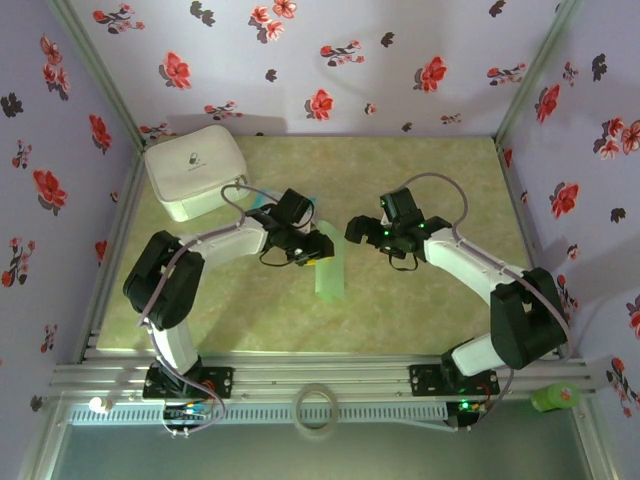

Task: Fold a paper plane with a square sheet of paper (pick it up from the middle)
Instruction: First fold the square sheet of paper in half at the center of the table.

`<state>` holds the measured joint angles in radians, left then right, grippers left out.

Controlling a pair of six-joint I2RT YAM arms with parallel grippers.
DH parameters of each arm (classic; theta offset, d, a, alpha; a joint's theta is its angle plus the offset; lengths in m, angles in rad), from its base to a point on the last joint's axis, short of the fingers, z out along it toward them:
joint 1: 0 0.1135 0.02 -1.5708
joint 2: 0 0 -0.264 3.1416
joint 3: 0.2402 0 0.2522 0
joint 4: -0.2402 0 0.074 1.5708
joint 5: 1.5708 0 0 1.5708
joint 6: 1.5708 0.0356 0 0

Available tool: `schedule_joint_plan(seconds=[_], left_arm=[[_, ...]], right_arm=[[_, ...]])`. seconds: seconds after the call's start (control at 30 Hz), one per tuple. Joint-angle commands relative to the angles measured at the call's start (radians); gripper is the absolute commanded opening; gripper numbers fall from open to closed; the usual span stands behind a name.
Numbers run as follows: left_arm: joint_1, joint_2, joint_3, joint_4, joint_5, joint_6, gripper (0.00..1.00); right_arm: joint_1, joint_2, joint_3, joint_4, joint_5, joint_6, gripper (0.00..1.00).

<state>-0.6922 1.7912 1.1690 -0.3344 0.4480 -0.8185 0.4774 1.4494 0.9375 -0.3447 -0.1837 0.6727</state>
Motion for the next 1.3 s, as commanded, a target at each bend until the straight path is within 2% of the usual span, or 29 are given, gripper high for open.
schedule_joint_plan(seconds=[0.0,0.23,0.43,0.6,0.97,1.27], left_arm=[[0.016,0.010,-0.037,0.062,0.027,-0.022,0.41],[0.034,0.030,-0.066,0.072,0.025,0.000,0.42],[0.034,0.046,-0.071,0.037,-0.053,0.004,0.46],[0.030,0.039,-0.066,-0.005,-0.094,0.026,0.55],[0.005,0.006,-0.067,-0.068,-0.183,0.051,0.65],[0.005,-0.065,-0.091,-0.102,-0.296,0.039,0.69]], right_arm=[[-0.002,0.000,0.024,-0.005,0.007,0.031,0.99],[-0.002,0.017,0.025,0.004,0.001,0.049,0.99],[0.000,0.028,0.025,0.000,-0.007,0.057,0.99],[0.000,0.031,0.027,0.001,-0.006,0.056,0.99],[0.009,0.047,0.027,0.004,-0.012,0.058,0.99],[0.013,0.072,0.020,0.023,-0.093,0.069,0.99]])
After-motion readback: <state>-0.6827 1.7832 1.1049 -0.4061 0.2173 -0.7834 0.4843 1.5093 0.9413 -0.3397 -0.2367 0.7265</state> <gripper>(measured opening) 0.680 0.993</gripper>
